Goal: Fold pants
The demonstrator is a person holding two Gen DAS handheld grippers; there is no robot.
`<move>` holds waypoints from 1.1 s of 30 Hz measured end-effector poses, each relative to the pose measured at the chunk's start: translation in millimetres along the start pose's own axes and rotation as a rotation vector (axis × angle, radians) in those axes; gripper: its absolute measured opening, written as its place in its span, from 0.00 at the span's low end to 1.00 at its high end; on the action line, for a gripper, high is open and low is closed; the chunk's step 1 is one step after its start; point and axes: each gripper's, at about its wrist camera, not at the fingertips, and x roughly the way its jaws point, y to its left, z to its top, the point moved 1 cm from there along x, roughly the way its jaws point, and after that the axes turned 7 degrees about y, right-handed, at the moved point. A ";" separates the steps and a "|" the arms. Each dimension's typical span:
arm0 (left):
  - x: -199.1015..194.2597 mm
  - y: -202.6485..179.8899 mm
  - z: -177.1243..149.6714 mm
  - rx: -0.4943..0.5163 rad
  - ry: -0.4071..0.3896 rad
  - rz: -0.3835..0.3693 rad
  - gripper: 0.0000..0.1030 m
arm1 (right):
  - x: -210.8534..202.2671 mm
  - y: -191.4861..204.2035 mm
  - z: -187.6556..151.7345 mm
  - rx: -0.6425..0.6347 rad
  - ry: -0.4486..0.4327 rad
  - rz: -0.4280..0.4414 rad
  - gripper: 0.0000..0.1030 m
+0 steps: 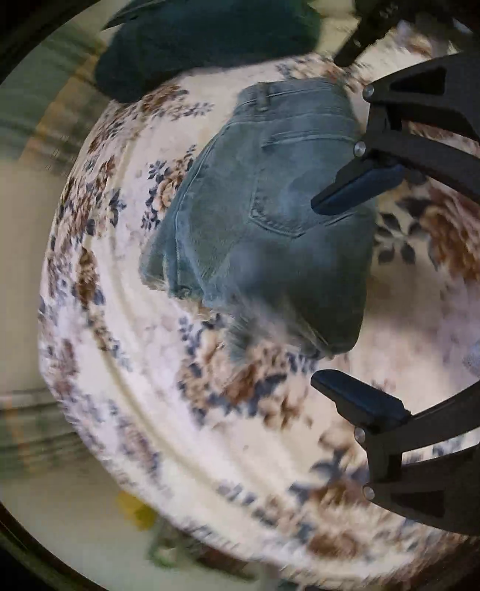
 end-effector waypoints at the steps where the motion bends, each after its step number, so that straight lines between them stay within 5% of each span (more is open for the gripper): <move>1: -5.4 -2.2 -0.9 0.017 -0.012 0.019 0.83 | -12.8 1.7 -7.2 -0.015 -0.024 -0.024 1.00; 3: -29.6 -6.8 -8.9 0.055 -0.045 0.075 0.84 | -41.7 6.4 -18.1 -0.033 -0.068 -0.065 1.00; 11: -141.5 -10.0 -42.6 0.084 -0.158 0.067 0.84 | -183.7 12.7 -71.6 -0.066 -0.198 -0.063 1.00; 23: -319.9 -4.0 -144.2 0.070 -0.286 0.064 0.84 | -411.0 10.4 -196.2 -0.167 -0.398 -0.007 1.00; 33: -415.1 9.8 -205.2 0.067 -0.348 0.081 0.84 | -524.0 16.2 -280.2 -0.219 -0.463 0.009 1.00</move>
